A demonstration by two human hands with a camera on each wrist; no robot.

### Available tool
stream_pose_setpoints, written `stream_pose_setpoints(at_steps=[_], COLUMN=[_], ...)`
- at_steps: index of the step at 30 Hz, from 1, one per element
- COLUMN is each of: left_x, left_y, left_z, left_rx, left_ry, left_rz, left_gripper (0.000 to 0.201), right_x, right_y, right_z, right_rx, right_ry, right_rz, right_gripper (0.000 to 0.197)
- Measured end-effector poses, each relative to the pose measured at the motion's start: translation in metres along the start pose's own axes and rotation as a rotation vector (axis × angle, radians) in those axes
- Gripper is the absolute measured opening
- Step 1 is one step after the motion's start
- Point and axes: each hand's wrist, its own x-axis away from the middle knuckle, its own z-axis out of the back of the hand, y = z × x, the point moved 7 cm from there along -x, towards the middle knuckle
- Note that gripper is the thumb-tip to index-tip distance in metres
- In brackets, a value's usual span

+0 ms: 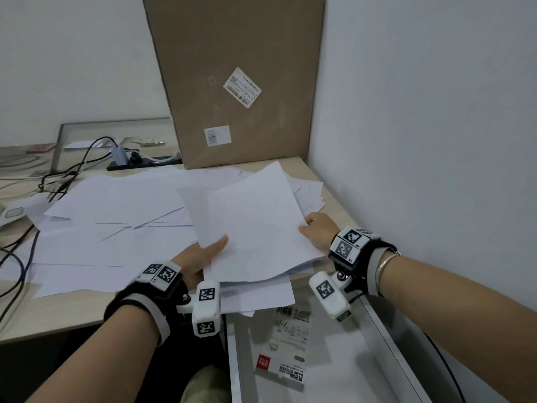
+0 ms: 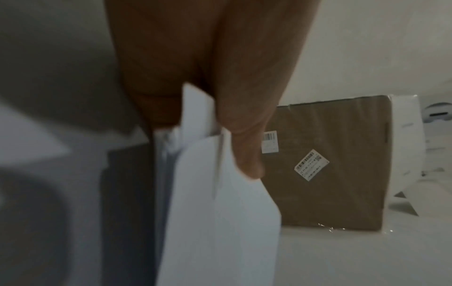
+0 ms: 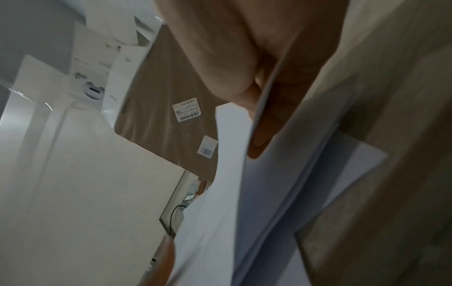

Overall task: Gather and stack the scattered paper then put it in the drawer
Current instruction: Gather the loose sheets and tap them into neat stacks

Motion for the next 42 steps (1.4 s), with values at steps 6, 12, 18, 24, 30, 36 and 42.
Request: stream_pose_setpoints(at_steps=[6, 12, 18, 24, 30, 36, 42], left_x=[-0.001, 0.003, 0.007, 0.010, 0.021, 0.031, 0.033], left_y=[-0.003, 0.012, 0.057, 0.132, 0.166, 0.193, 0.199], left_z=[0.011, 0.013, 0.013, 0.016, 0.002, 0.005, 0.003], left_rx=[0.049, 0.025, 0.035, 0.161, 0.166, 0.187, 0.196], left_ry=[0.053, 0.087, 0.059, 0.166, -0.013, 0.022, 0.013], left_rz=[-0.017, -0.163, -0.313, -0.512, -0.620, -0.708, -0.746], left_gripper=[0.035, 0.018, 0.030, 0.045, 0.050, 0.049, 0.046], right_x=[-0.003, -0.021, -0.018, -0.019, -0.016, -0.013, -0.015], right_y=[0.005, 0.003, -0.061, -0.099, -0.101, -0.103, -0.090], right_z=[0.001, 0.035, 0.074, 0.089, 0.061, 0.069, 0.074], right_rx=[0.004, -0.325, -0.639, -0.711, -0.604, -0.736, -0.832], right_ry=[0.030, 0.003, -0.118, 0.038, -0.108, -0.111, 0.033], right_rz=[-0.007, -0.047, 0.188, 0.335, 0.304, 0.359, 0.350], right_gripper=[0.024, 0.107, 0.054, 0.070, 0.052, 0.074, 0.102])
